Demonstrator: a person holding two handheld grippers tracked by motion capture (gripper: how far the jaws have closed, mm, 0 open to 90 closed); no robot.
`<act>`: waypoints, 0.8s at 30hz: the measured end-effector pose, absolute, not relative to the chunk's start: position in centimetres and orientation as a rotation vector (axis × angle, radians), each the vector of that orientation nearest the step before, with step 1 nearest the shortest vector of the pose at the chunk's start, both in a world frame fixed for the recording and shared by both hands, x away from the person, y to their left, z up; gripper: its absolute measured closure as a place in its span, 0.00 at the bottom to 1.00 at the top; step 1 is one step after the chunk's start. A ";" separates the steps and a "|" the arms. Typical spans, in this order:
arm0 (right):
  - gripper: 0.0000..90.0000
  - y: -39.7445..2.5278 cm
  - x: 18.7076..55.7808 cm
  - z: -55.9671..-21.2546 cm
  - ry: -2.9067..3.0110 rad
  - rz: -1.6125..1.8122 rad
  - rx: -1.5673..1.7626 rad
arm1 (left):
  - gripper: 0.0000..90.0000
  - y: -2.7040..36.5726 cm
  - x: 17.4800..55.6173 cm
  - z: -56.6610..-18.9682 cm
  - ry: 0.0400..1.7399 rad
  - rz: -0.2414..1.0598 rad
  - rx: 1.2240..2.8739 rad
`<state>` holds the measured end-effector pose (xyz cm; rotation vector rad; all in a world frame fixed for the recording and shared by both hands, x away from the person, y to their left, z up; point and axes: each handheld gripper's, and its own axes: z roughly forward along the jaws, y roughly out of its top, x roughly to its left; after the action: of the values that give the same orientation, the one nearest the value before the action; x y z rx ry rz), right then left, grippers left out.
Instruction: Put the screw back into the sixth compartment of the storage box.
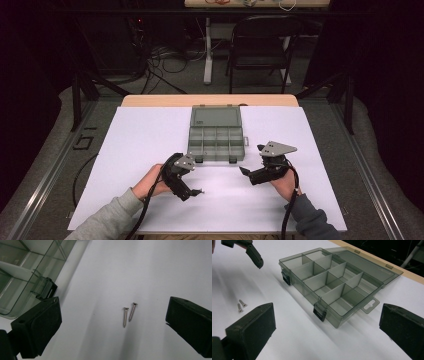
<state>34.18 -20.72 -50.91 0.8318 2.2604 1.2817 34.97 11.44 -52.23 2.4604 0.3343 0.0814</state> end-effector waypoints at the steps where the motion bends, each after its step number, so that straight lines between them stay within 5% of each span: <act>1: 0.00 -20.8 34.2 -50.9 2.261 1.284 0.840 | 0.00 11.4 35.0 -52.3 0.329 0.076 2.464; 10: 0.00 -20.6 34.1 -50.9 2.267 1.282 0.817 | 0.04 10.8 34.8 -52.7 0.326 0.089 2.496; 24: 0.00 -20.5 34.2 -51.0 2.267 1.265 0.820 | 0.68 10.6 35.0 -53.8 0.294 -0.007 2.514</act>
<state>34.19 -20.47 -50.98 0.8204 2.2666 1.2652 35.03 10.62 -53.81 2.5139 0.2941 -0.0069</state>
